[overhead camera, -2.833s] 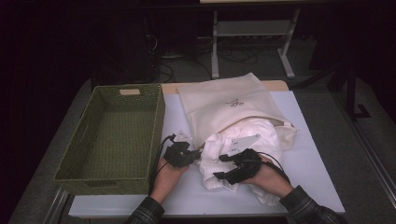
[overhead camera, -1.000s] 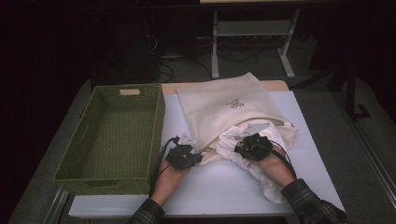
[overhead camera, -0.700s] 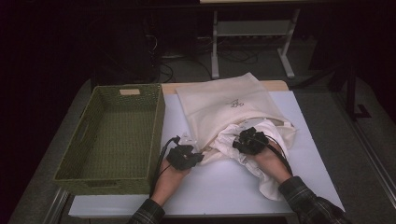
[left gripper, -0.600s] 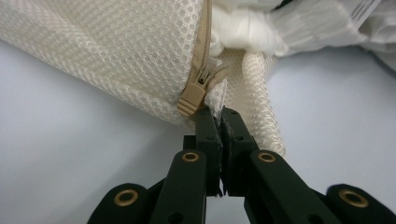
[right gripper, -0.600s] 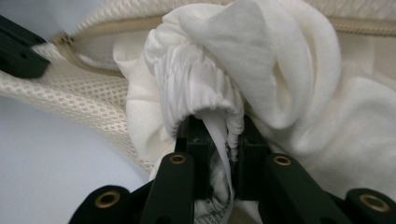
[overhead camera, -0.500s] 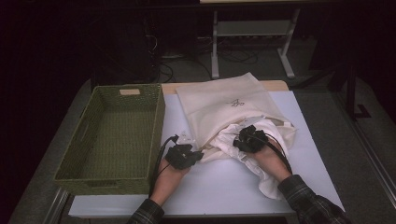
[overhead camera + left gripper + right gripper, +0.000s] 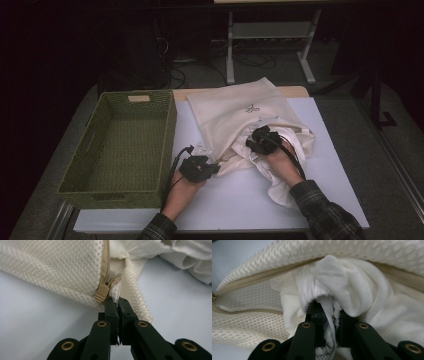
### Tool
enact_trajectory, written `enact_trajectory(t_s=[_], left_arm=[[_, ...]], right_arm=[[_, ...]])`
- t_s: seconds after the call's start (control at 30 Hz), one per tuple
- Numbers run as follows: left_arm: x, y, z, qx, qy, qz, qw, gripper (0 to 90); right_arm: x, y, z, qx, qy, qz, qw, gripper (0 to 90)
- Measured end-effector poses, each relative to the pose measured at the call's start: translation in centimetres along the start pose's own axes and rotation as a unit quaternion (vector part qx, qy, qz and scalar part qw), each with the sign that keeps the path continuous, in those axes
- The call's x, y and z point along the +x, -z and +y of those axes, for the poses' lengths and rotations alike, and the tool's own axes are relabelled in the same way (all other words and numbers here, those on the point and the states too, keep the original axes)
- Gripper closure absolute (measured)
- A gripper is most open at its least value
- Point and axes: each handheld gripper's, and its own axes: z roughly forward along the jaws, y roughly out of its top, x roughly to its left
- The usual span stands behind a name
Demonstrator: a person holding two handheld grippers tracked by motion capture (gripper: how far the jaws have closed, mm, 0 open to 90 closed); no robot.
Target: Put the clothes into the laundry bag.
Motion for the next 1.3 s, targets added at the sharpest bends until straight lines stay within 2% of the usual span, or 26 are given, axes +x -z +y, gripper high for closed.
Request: enact_trajectory(t_s=[0.1,0.17,0.23,0.27,0.37,0.47,0.63,0.73,0.77,0.83,0.9,0.93,1.0,1.13,1.3], left_arm=[[0.0,0.4,0.2,-0.012,-0.002,0.002,0.9999,87.2],[0.0,0.4,0.2,-0.012,-0.003,0.001,0.9999,87.2],[0.0,0.3,0.2,-0.007,-0.005,0.0,1.0,87.1],[0.0,0.1,0.1,-0.004,-0.003,-0.002,1.0,87.1],[0.0,-0.1,0.0,0.002,0.0,-0.004,1.0,87.0],[0.1,-0.3,-0.1,0.005,0.003,-0.007,1.0,86.9],[0.1,-0.3,-0.1,0.006,0.002,-0.005,1.0,86.8],[0.0,-0.4,-0.1,0.005,0.002,-0.004,1.0,86.7],[0.0,-0.5,-0.1,0.007,0.0,-0.002,1.0,86.6],[0.0,-0.6,-0.1,0.009,0.0,-0.001,1.0,86.3],[0.0,-0.7,-0.2,0.01,0.004,0.0,0.9999,86.1],[0.0,-0.7,-0.3,0.009,0.006,0.0,0.9999,86.0],[0.2,-0.7,-0.3,0.013,0.005,-0.002,0.9999,86.0],[0.3,-0.7,-0.3,0.011,0.011,-0.002,0.9999,85.9],[0.3,-0.6,-0.4,0.007,0.017,-0.002,0.9998,85.9]], right_arm=[[0.5,-0.6,0.0,0.01,0.016,0.0,0.9998,78.2],[0.9,-0.8,0.0,0.012,0.023,-0.005,0.9996,78.1],[0.9,-0.8,0.1,0.009,0.021,-0.005,0.9997,78.1],[0.7,-0.8,0.3,0.002,0.009,0.004,1.0,77.9],[0.6,-1.1,0.8,-0.012,0.001,0.013,0.9998,77.7],[0.9,-1.5,1.4,-0.015,0.004,0.015,0.9998,77.6],[1.6,-2.6,1.4,-0.025,0.032,0.024,0.9989,77.6],[1.7,-3.0,1.3,-0.036,0.043,0.036,0.9978,77.3],[2.0,-3.1,1.4,-0.046,0.054,0.038,0.9968,76.9],[2.2,-3.2,1.6,-0.055,0.057,0.042,0.996,76.5],[2.2,-3.3,1.6,-0.052,0.056,0.045,0.9961,74.3],[2.1,-3.2,1.6,-0.05,0.055,0.052,0.9959,72.3],[1.9,-2.7,1.4,-0.049,0.04,0.074,0.9952,65.6],[1.7,-0.9,0.9,-0.047,0.039,0.103,0.9928,56.2],[1.3,1.9,0.0,-0.047,0.039,0.119,0.991,49.3]])
